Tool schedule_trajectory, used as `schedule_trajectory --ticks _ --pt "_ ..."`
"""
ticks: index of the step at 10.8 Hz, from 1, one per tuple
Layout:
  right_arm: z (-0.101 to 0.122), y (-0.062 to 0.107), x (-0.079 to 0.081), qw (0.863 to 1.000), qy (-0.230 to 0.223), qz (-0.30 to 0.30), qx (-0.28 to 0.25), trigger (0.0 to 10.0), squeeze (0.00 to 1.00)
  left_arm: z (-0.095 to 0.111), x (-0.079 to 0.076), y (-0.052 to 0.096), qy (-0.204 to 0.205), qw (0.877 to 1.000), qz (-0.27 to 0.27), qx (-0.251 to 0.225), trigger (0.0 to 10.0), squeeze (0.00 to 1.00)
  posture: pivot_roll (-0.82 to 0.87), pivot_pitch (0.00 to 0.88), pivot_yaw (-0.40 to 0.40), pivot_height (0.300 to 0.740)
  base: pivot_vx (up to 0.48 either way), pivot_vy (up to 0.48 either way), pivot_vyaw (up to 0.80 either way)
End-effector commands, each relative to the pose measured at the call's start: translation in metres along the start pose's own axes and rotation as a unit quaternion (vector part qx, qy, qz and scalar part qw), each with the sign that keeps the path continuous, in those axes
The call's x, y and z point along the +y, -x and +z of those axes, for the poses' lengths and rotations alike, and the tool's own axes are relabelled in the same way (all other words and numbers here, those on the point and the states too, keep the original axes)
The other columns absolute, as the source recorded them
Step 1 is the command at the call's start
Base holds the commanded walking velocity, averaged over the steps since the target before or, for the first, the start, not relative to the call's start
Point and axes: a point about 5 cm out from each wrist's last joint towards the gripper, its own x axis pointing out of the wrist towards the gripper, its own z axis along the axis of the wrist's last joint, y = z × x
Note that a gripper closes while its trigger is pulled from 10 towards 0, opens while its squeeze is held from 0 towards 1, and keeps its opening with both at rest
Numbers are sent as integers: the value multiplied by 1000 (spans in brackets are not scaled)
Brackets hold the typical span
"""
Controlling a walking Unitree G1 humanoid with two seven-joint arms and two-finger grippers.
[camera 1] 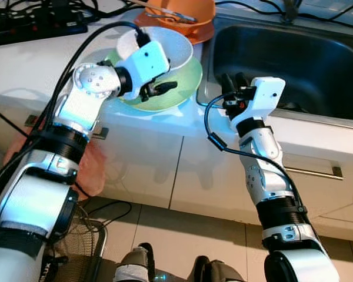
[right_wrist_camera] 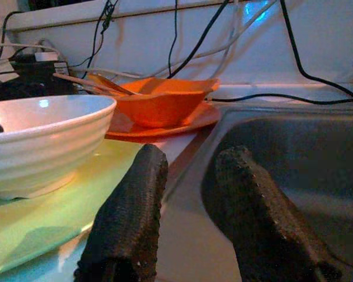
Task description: Kitchen organization
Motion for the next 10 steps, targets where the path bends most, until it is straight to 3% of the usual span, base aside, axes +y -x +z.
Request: schedule_trajectory --ticks 1,2,3,4,7,10 --pt "1 -2 -1 1000 -1 -1 -3 10000 0 7 0 -4 -22 1000 -15 2 10000 0 189 144 -26 740 0 0 0" --pt "1 -2 -1 1000 -1 -1 -3 10000 0 7 0 -6 -30 999 -11 6 10000 0 189 144 -26 740 0 0 0" --pt "2 -2 -2 1000 0 -3 -4 10000 0 8 1 -7 -40 999 1 9 5608 0 188 142 -26 740 0 0 0" --pt "2 -2 -3 1000 1 -4 -4 10000 0 8 1 -8 -46 999 10 11 0 0 189 141 -26 740 0 0 0" --pt "0 -1 -1 1000 0 -3 -1 10000 0 7 -12 -10 -81 997 7 13 0 0 192 147 -29 740 0 0 0" --pt "-1 -1 0 1000 -1 -1 1 10000 0 1 -29 -13 -84 996 -13 19 0 0 199 154 -33 740 0 0 0"
